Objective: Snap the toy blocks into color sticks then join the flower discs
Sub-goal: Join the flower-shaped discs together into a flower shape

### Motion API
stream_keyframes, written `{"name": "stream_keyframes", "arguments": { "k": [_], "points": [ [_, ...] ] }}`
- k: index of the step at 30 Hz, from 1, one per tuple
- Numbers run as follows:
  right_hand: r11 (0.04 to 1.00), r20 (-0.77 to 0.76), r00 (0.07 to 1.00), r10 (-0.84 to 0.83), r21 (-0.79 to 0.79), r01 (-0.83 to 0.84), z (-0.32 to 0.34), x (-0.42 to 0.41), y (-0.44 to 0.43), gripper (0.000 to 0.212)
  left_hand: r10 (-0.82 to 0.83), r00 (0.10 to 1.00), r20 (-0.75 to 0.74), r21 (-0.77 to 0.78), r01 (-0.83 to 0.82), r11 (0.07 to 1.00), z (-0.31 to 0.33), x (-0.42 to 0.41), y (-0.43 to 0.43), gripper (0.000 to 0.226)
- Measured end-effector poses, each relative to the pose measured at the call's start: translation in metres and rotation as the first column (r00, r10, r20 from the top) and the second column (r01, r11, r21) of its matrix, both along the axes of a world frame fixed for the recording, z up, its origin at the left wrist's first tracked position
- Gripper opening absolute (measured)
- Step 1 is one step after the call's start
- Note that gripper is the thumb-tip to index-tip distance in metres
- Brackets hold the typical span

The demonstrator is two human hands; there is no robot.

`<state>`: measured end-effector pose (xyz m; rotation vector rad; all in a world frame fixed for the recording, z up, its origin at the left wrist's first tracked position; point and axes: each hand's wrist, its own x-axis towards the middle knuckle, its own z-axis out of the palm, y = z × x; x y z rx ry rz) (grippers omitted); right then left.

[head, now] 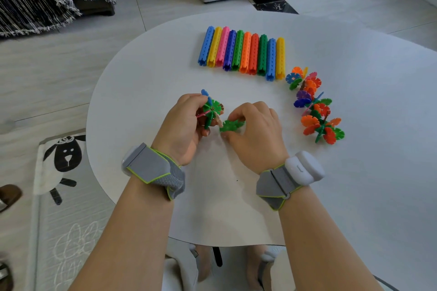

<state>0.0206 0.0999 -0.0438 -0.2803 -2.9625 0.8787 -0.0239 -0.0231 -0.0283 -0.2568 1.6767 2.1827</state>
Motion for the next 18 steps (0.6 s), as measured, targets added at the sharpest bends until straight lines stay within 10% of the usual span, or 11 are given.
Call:
{"name": "stream_keyframes", "arguments": {
  "k": [10, 18],
  "points": [
    [0.754, -0.140, 0.960, -0.241, -0.650, 0.095, 0.011, 0.001, 0.005, 0.018, 0.023, 0.998, 0.061, -0.027, -0.022, 0.999, 0.004, 0.001, 0.003, 0.017],
    [0.806, -0.132, 0.980, -0.148, -0.590, 0.042, 0.010, 0.005, 0.006, 0.031, 0.053, 0.997, 0.061, -0.093, -0.047, 0.995, 0.003, -0.001, 0.004, 0.018]
  ]
}}
